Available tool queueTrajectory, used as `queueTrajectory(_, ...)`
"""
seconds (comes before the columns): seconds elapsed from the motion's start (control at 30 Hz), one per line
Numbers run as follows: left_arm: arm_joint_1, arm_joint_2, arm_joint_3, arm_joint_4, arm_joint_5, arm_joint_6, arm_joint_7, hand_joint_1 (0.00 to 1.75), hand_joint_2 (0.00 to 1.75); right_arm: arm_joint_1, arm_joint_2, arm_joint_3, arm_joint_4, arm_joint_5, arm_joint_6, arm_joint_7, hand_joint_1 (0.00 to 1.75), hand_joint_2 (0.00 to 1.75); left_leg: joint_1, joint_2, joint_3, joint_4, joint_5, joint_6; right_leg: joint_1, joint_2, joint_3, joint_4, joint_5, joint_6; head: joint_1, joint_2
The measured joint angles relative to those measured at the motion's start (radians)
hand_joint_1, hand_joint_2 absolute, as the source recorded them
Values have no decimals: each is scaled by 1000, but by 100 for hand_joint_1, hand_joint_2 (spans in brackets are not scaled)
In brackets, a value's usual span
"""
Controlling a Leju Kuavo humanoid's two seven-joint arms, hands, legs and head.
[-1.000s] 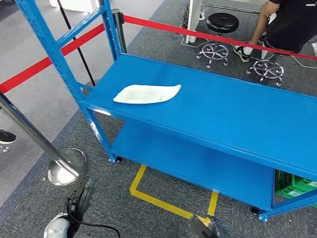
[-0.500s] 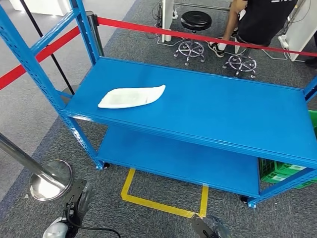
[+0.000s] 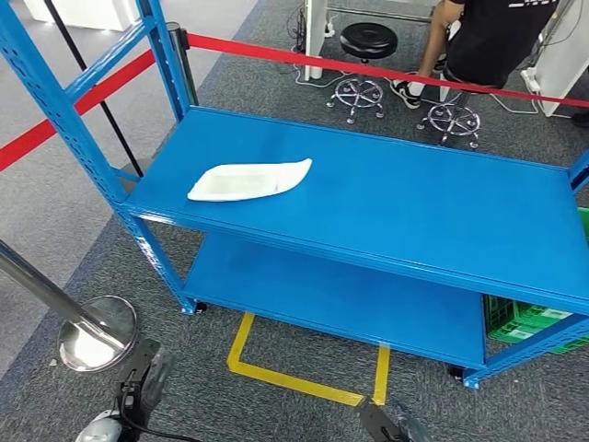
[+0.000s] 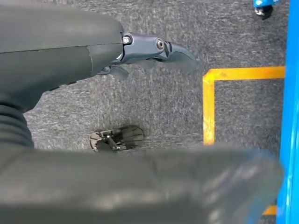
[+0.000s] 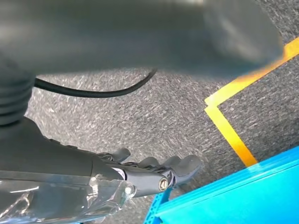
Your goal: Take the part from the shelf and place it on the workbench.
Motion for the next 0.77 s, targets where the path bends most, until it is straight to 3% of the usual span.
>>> queueTrajectory(0.27, 16, -62, 16, -78, -19, -46, 54, 0, 0, -2, -2, -30, 0, -22, -2, 5, 0, 0, 1, 0, 0, 0, 1, -2, 1, 0, -1, 3, 0, 0, 0, 0)
queueTrajectory(0.57, 24, -73, 14, -104, 44, -5, 74, 0, 0, -2, -2, -43, 0, -13, -9, 3, 0, 0, 1, 0, 0, 0, 2, -2, 1, 0, -2, 4, 0, 0, 0, 0)
queueTrajectory(0.67, 30, -73, 10, -112, 59, 0, 83, 0, 131, -2, -2, -46, 0, -11, -10, 4, 0, 0, 1, 0, 0, 0, 2, -2, 1, 0, -2, 4, 0, 0, 0, 0)
queueTrajectory(0.7, 30, -73, 10, -114, 61, 0, 85, 0, 175, -2, -2, -46, 0, -11, -11, 4, 0, 44, 1, 0, 0, 0, 2, -2, 1, 0, -2, 4, 0, 0, 0, 0)
queueTrajectory(0.73, 31, -74, 10, -116, 64, 0, 86, 0, 175, -3, -2, -47, 0, -11, -11, 3, 0, 87, 1, 0, 0, 0, 2, -2, 1, 0, -2, 4, 0, 0, 0, 0)
queueTrajectory(0.77, 31, -74, 10, -117, 64, 0, 86, 0, 175, -3, -2, -47, 0, -11, -11, 3, 0, 116, 1, 0, 0, 0, 2, -2, 1, 0, -2, 4, 0, 0, 0, 0)
